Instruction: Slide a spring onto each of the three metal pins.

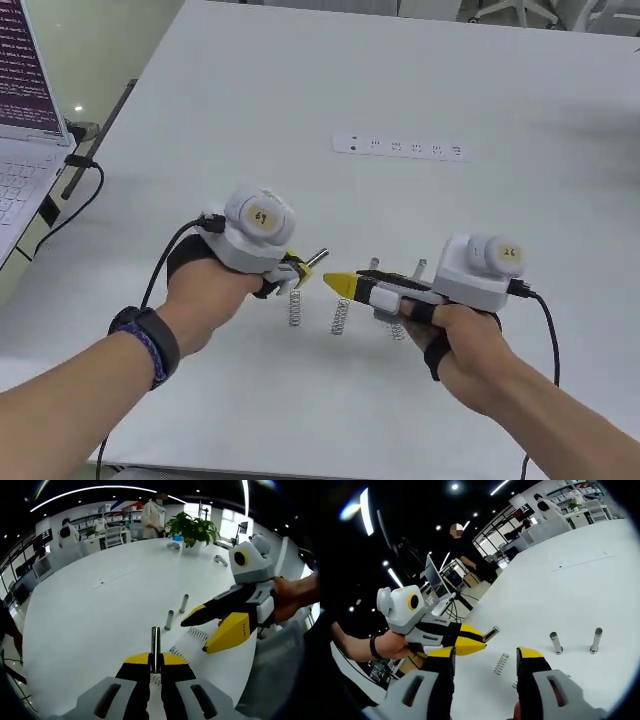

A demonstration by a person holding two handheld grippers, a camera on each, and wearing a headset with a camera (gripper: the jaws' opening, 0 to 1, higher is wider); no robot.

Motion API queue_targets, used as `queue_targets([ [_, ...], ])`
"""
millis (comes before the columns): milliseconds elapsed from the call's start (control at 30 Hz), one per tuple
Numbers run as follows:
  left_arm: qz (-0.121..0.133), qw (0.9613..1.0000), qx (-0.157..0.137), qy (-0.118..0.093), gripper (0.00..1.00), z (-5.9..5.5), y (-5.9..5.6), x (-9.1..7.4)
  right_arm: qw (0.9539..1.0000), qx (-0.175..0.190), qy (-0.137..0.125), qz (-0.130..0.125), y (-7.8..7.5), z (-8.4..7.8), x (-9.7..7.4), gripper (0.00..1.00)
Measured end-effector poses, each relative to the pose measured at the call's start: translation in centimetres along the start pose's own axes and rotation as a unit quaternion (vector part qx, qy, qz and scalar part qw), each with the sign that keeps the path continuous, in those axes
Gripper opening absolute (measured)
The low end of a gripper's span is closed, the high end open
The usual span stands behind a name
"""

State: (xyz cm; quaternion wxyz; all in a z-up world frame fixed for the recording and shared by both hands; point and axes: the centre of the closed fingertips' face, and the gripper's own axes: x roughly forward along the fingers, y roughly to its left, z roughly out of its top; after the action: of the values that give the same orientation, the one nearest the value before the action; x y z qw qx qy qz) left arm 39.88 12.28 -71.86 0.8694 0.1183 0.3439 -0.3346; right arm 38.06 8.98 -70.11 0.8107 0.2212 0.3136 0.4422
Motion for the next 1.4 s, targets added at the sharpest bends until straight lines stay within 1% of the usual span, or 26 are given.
queue_targets([
  [200, -0.007, 0.9999, 0.007, -0.005, 0.0, 0.4, -1.0, -0.1, 0.9999, 0.01, -0.005, -0.001, 0.0, 0.3, 0.4, 0.44],
  [567, -0.013, 0.9997, 0.017, -0.013, 0.0, 0.6, -2.2, -0.4, 0.9992, 0.037, -0.016, -0.003, -0.1, 0.8, 1.2, 0.36],
  [667, -0.015, 0.9996, 0.021, -0.015, 0.0, 0.6, -2.4, -0.4, 0.999, 0.042, -0.014, -0.003, 0.0, 0.7, 1.4, 0.33],
  [833, -0.017, 0.9994, 0.025, -0.018, 0.0, 0.8, -2.5, -0.5, 0.9988, 0.047, -0.014, -0.007, -0.1, 0.7, 1.6, 0.27],
  [1100, -0.017, 0.999, 0.034, -0.022, 0.0, 1.0, -2.7, -0.8, 0.9983, 0.054, -0.021, -0.006, 0.0, 1.1, 1.7, 0.18],
  [1400, -0.015, 0.9988, 0.037, -0.029, 0.0, 1.2, -2.6, -1.0, 0.9975, 0.064, -0.028, -0.011, 0.0, 1.4, 1.7, 0.14],
])
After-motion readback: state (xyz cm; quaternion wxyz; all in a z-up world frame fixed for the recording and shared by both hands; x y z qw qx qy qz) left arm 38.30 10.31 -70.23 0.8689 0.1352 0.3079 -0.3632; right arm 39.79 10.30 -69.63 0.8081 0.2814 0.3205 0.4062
